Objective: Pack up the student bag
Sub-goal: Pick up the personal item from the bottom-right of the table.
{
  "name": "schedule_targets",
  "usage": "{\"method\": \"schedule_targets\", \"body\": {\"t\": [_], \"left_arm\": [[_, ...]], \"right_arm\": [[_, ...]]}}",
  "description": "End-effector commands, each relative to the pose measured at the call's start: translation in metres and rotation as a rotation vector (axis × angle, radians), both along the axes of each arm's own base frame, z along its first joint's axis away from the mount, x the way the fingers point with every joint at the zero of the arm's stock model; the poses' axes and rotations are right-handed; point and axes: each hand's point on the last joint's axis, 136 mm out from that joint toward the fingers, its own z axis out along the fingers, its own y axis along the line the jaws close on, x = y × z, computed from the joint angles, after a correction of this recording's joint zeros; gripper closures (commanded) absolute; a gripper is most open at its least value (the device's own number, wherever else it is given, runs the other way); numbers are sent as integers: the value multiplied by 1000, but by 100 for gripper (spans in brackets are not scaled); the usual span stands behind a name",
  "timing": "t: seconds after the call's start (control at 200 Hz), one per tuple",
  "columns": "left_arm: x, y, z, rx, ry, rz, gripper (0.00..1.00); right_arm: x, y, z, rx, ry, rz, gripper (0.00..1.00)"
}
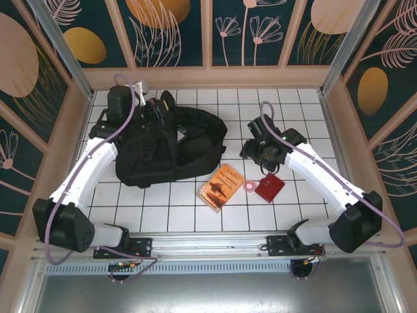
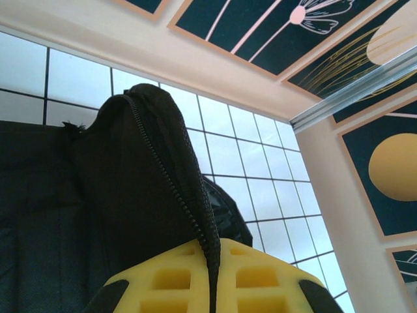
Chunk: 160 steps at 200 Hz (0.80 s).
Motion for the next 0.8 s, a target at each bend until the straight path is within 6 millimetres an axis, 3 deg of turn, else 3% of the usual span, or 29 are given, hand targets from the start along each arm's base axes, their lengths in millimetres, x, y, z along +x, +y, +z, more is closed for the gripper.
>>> {"method": "schedule_targets", "body": {"t": [0.0, 0.225, 0.591, 0.796], "left_arm": [[2, 5, 28, -31, -137, 22, 100], [-2, 5, 14, -47, -139, 19, 100], [-8, 5, 16, -66, -160, 11, 100], [-9, 3, 15, -73, -158, 2, 100]], "right_arm": [[-39, -32, -33, -106, 189, -125, 20], [-42, -46, -74, -93, 311, -223, 10], [-24, -47, -131, -104, 387, -316, 12], [-14, -52, -147, -104, 373, -323, 13]]}}
